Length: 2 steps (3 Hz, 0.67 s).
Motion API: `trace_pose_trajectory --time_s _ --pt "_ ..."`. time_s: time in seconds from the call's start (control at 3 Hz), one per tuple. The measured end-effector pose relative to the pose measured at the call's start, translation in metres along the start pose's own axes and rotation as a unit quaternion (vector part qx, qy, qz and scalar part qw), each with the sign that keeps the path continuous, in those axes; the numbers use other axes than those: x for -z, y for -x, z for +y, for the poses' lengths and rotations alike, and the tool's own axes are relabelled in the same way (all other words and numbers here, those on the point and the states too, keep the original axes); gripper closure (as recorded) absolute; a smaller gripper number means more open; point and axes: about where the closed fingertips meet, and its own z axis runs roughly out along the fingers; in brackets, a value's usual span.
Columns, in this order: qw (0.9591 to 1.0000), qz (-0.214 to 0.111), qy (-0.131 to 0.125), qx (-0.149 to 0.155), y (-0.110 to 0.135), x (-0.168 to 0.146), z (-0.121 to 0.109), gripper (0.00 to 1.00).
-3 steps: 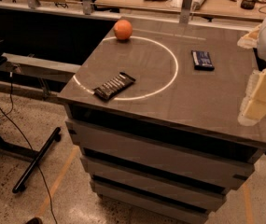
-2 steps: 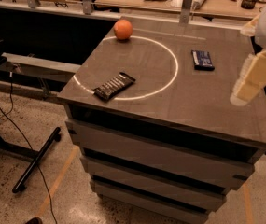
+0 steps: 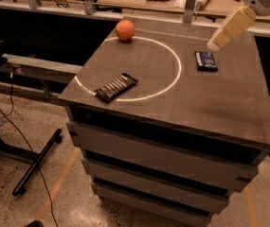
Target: Move rxbar blueberry near rxbar chocolate
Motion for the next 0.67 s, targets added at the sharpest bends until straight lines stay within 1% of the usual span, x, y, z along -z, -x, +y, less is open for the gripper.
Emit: trace_pose_trajectory --time_s 0.33,0.67 --pt "0.9963 -0.031 -0.009 -0.079 0.001 -0.040 -0.025 0.00" --pt "0.9756 -0.049 -0.021 -0.213 -0.031 -0.093 -0.033 0.00"
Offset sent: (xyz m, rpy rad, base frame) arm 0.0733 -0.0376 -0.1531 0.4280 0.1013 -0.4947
